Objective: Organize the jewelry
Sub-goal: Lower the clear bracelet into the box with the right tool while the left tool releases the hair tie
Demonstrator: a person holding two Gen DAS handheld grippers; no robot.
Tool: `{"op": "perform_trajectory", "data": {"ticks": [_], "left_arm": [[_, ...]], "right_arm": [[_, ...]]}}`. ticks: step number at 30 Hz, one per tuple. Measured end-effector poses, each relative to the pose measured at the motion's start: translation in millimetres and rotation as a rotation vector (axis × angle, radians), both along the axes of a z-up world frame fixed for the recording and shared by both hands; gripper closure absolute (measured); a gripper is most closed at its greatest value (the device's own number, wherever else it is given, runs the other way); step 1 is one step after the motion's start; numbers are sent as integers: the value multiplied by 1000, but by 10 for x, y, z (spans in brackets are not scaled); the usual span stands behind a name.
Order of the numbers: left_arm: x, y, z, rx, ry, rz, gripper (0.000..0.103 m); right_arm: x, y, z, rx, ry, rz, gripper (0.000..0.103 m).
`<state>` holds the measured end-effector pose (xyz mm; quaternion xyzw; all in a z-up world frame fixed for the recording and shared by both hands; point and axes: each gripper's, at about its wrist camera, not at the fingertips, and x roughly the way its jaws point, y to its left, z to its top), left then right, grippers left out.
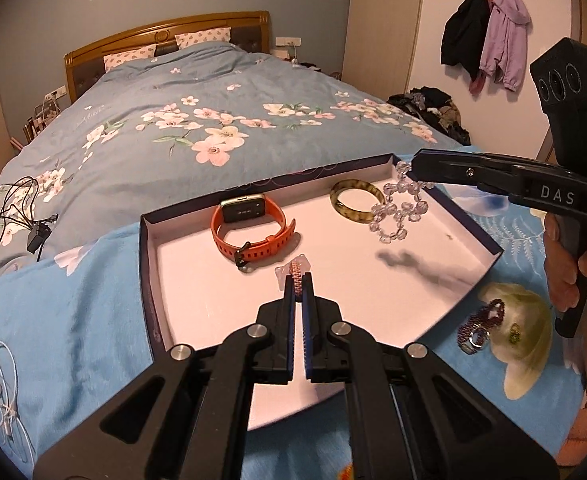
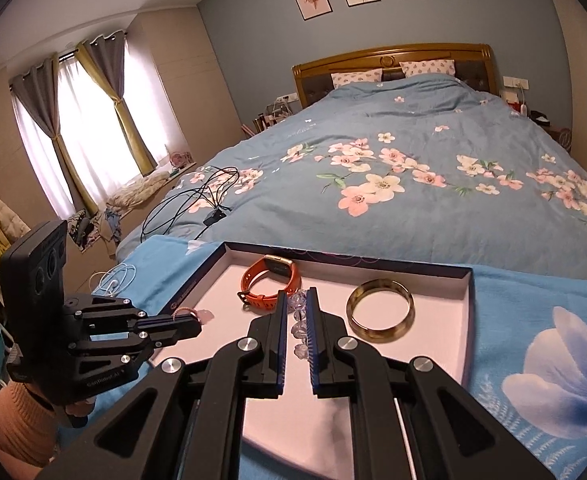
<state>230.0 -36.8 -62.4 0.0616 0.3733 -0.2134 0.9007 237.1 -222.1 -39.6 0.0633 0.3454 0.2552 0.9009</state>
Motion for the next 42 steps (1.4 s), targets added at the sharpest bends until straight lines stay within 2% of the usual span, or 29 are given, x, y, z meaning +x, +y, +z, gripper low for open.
{"op": "perform_trajectory", "data": {"ticks": [14,26,28,31,33,35,38,42], "left_arm": [[361,-7,-295,14,100,24,100],[527,11,-423,-6,148,45,99],[551,12,-428,-10,152,56,97],[581,33,-415,-16,152,79,86],[554,59,-362,-16,123,101,73],[508,101,-287,-16,91,125,65],[367,169,-137,-18,30,140,58],[65,272,33,-11,-48,150,55]], "right_arm": [[227,-127,-297,-62,104,-76,95],[230,-241,-344,-120,117,-132,93],[210,-265,-330,-115,114,-137,88],[163,-287,-283,-123,96,-152,83],[111,-303,-238,-128,82,-159,81],[28,-317,-184,-129,62,-154,77],[-153,-341,-90,-125,32,-133,73],[-432,-364,-5,-140,-6,-89,68]]}}
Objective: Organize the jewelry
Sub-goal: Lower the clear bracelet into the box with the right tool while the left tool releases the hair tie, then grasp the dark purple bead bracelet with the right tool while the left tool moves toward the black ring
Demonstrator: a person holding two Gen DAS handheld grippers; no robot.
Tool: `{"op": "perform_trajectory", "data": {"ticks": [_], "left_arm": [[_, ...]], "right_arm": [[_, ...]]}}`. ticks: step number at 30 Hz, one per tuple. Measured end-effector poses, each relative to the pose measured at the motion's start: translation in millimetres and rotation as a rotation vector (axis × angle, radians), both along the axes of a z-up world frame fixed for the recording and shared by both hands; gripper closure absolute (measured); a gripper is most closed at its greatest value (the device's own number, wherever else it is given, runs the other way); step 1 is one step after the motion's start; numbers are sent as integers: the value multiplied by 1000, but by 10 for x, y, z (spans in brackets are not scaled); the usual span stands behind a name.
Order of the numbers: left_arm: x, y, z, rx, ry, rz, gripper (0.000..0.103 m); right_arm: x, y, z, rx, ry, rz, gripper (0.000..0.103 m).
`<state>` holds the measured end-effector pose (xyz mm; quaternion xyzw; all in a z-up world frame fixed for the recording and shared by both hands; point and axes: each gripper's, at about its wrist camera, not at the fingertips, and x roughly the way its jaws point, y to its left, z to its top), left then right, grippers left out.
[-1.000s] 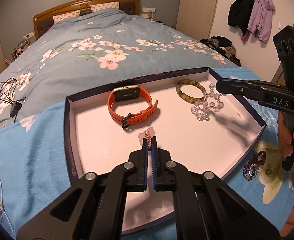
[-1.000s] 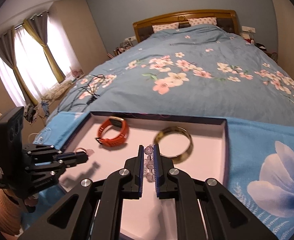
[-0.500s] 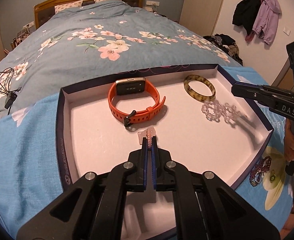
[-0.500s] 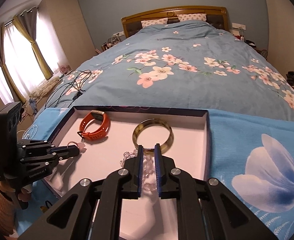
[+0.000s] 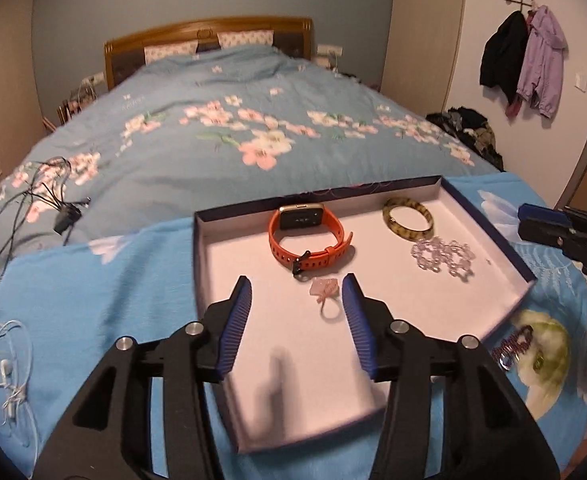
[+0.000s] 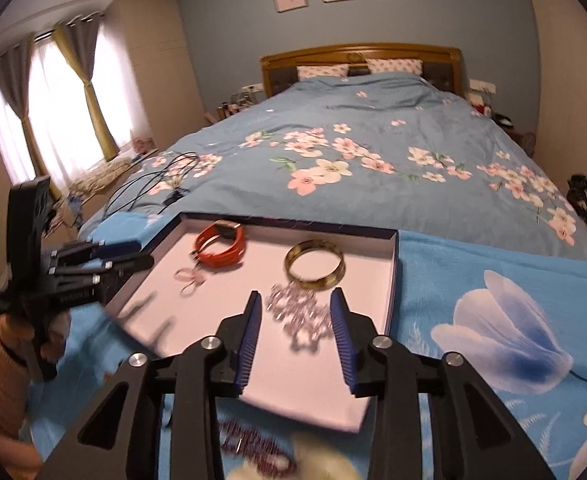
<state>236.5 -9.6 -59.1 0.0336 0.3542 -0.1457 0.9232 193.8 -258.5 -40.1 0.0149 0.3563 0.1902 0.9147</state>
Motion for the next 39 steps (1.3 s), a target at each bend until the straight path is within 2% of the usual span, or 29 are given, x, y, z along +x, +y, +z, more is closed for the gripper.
{"op": "perform_trajectory", "data": {"ticks": [5,11,17,23,25,27,29,33,39], "left_arm": [[-414,107,109,6,-52,-14,53],[-827,176,36,6,-48,-51,49],[-1090,143,-82,23,-35,-70,48],[-1207,172,-136,6,-23,-66,46],[-1217,180,-148,3,-17,-61,46],[-1228,191,-156,-4,-11,-61,46],[-1235,199,-173,-10,-6,-59,46],[-1221,196,-210,-14,10,-60,46],[-1251,143,-212,-6,5,-88,46]], "right_arm": [[-398,-60,-18,-50,-9,44,68],[-616,-78,-229,-84,46,50,68],[-638,-42,-466,-84,119,49,68],[-548,6,-607,-91,177,38,69],[-536,5,-632,-94,186,29,74],[-542,13,-623,-88,187,41,88],[-560,30,-622,-92,185,51,92],[-579,39,-591,-87,168,48,96],[-671,89,-364,-61,89,66,97]]}}
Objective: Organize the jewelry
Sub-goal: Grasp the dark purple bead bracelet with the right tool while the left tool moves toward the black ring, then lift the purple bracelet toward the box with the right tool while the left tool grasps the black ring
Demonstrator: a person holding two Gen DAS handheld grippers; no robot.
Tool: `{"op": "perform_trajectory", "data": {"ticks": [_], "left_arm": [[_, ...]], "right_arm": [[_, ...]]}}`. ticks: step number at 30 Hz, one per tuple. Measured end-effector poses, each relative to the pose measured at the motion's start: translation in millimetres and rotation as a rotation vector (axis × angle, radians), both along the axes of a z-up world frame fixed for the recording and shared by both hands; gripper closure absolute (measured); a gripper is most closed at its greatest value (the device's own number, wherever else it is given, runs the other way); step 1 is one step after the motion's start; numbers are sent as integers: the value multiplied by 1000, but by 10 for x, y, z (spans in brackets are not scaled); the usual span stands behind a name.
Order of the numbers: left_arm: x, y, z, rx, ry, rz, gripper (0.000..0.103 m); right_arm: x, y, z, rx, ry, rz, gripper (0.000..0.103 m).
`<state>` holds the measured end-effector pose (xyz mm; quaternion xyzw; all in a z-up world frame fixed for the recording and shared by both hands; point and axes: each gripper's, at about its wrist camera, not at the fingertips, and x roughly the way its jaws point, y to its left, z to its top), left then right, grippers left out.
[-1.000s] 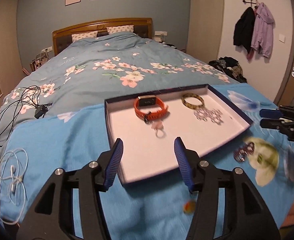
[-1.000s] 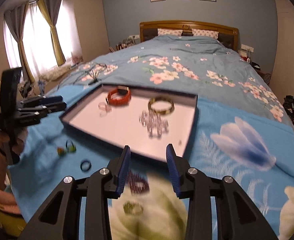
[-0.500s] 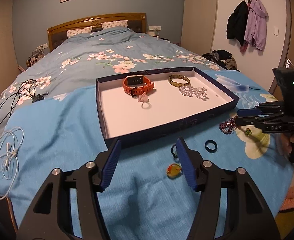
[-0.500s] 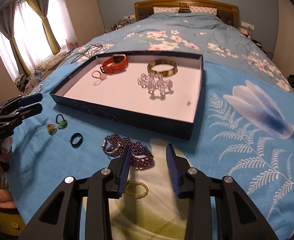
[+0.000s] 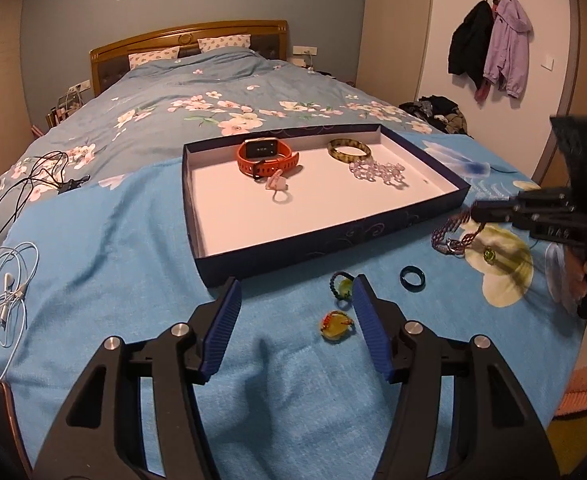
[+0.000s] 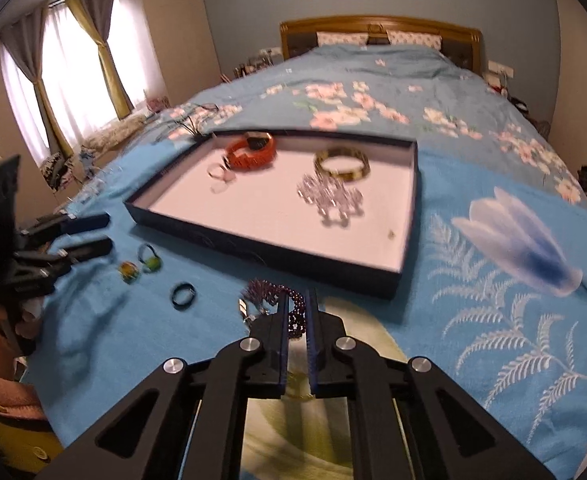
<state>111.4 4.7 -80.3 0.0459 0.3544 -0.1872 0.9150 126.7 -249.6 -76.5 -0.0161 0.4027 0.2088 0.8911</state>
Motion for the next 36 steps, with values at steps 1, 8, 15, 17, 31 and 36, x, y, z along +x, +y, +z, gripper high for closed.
{"op": "perform_trajectory", "data": {"ticks": [1,8,15,17,31,36], "left_arm": [[-1,-6,7,-1,-1,-2,46],[-31,-24,4,1,2,-15,46],[-78,-48,-3,16,2,-31,46],[-86,-49,-3,17,4,-37,46],[-134,-148,-52,43,25,-101,47],[-80,-210,-110,48,65,-124,54]], "right_arm": [[-15,10,49,5,-16,4,97],[-75,66,265,25,-76,25,97],[-91,51,359,51,-100,21,97],[-97,49,369,51,-103,20,97],[-114,77,302,66,-82,30,97],[-118,83,277,73,-76,29,97]]}}
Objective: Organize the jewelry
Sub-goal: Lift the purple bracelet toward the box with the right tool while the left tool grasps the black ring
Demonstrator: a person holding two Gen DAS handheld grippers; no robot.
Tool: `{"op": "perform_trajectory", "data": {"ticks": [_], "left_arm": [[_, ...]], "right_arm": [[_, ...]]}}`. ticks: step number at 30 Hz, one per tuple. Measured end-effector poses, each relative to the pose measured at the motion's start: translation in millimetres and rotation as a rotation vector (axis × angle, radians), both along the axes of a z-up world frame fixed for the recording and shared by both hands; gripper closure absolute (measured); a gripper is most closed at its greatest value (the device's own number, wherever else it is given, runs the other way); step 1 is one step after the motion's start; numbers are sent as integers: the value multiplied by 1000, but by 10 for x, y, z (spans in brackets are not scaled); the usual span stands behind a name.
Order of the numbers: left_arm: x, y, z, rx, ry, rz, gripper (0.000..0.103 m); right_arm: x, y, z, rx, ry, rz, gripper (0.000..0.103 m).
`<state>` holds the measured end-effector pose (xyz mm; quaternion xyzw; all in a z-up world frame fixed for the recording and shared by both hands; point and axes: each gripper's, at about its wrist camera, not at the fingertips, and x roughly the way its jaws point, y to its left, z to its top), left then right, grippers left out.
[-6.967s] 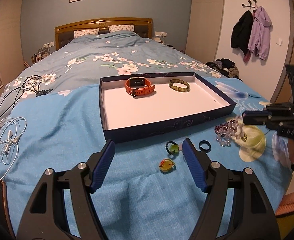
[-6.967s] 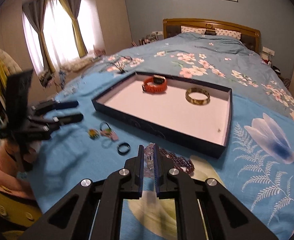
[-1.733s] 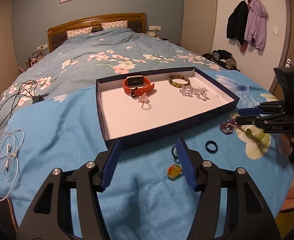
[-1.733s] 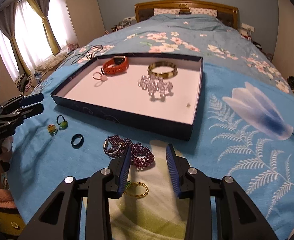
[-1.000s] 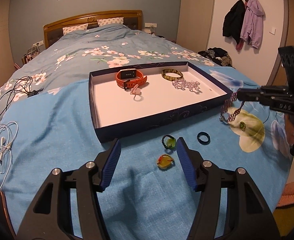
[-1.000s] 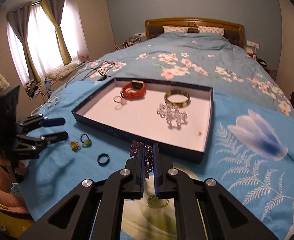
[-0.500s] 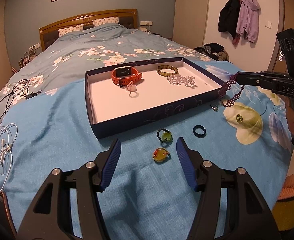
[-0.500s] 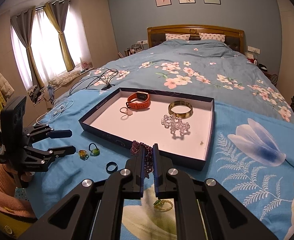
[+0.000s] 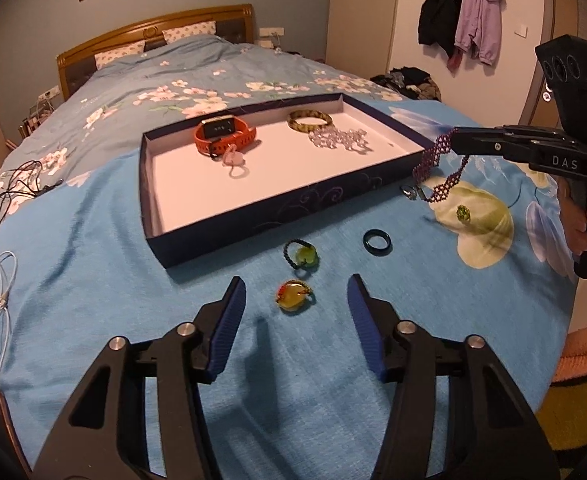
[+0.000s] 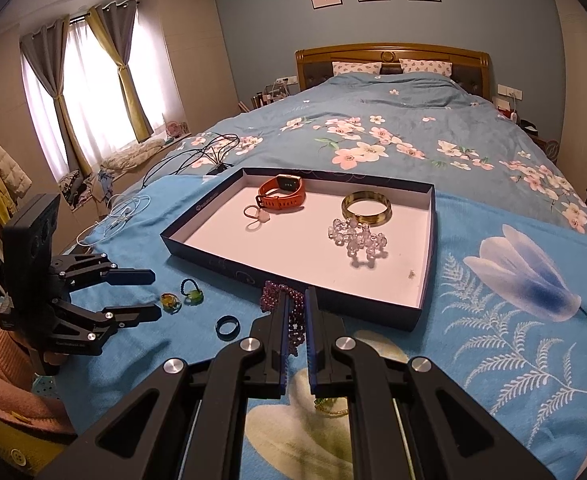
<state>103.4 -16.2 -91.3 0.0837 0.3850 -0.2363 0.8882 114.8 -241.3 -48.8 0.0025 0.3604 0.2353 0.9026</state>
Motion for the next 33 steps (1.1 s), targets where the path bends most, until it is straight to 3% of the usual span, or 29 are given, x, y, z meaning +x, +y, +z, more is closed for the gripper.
{"op": "perform_trajectory", "data": {"ticks": [10,17,21,24,29,33], "left_arm": [[99,-16,-101,1,64,9,65],[118,-18,-136,7,87,18,80],[119,-20,-135,4,87,15,79],[74,-43,-80,17,38,33,75],[-18,-254,55,-20,-20,-69,72],[95,-531,3,9,5,-122,72]], "right_arm": [[-13,1,-18,9,6,4,97],[-13,2,-18,13,6,5,97],[-3,-6,-33,14,11,0,97],[-5,-14,-34,16,12,-1,97],[8,-26,-40,20,12,-3,97],[14,-38,-45,25,15,-5,97]]}}
